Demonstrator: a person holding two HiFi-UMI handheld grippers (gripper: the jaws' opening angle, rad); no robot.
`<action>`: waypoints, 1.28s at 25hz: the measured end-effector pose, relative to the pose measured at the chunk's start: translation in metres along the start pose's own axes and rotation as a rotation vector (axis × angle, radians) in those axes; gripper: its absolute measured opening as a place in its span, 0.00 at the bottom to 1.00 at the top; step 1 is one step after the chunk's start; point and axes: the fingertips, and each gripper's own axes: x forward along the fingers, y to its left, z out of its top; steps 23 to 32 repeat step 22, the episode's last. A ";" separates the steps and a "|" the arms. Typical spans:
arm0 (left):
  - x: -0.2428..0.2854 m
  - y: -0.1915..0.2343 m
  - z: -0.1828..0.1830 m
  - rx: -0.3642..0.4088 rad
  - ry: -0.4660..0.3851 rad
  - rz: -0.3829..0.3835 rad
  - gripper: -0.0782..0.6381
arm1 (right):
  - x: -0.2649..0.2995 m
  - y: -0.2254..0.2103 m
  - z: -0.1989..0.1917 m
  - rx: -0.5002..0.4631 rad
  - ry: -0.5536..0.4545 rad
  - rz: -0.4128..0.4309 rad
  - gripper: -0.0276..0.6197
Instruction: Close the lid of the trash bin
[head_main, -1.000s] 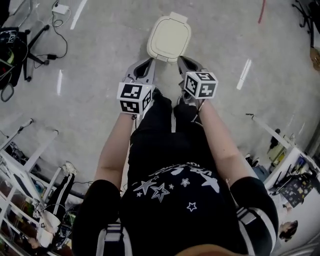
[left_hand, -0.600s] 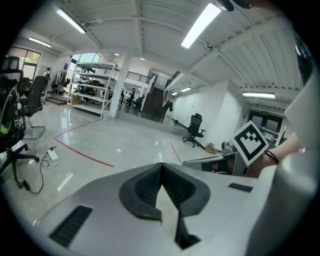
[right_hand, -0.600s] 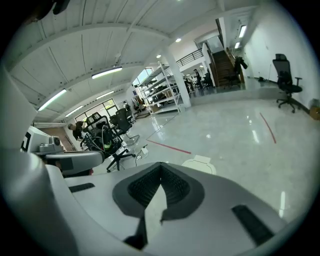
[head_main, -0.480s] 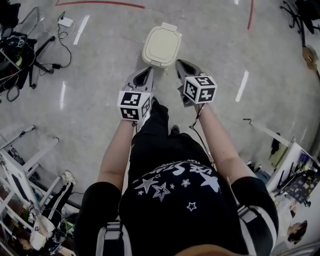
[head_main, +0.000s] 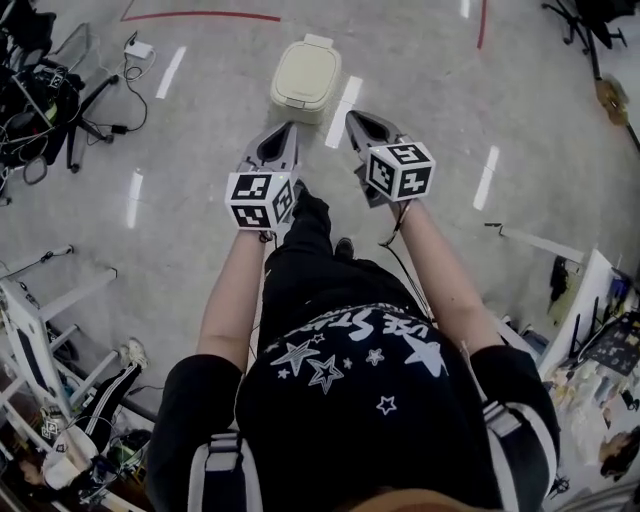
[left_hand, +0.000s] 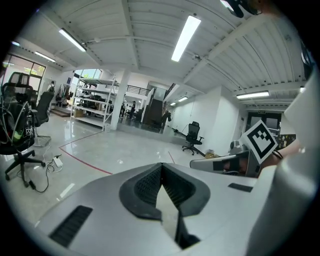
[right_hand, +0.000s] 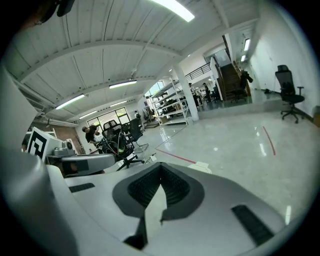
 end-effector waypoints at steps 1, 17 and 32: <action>-0.008 -0.009 0.001 0.003 -0.011 -0.001 0.12 | -0.013 0.004 0.000 -0.016 -0.004 0.000 0.05; -0.087 -0.121 -0.002 0.043 -0.100 -0.002 0.12 | -0.167 0.032 0.002 -0.205 -0.110 0.091 0.05; -0.098 -0.135 0.004 0.056 -0.120 -0.012 0.12 | -0.181 0.038 -0.007 -0.200 -0.106 0.103 0.05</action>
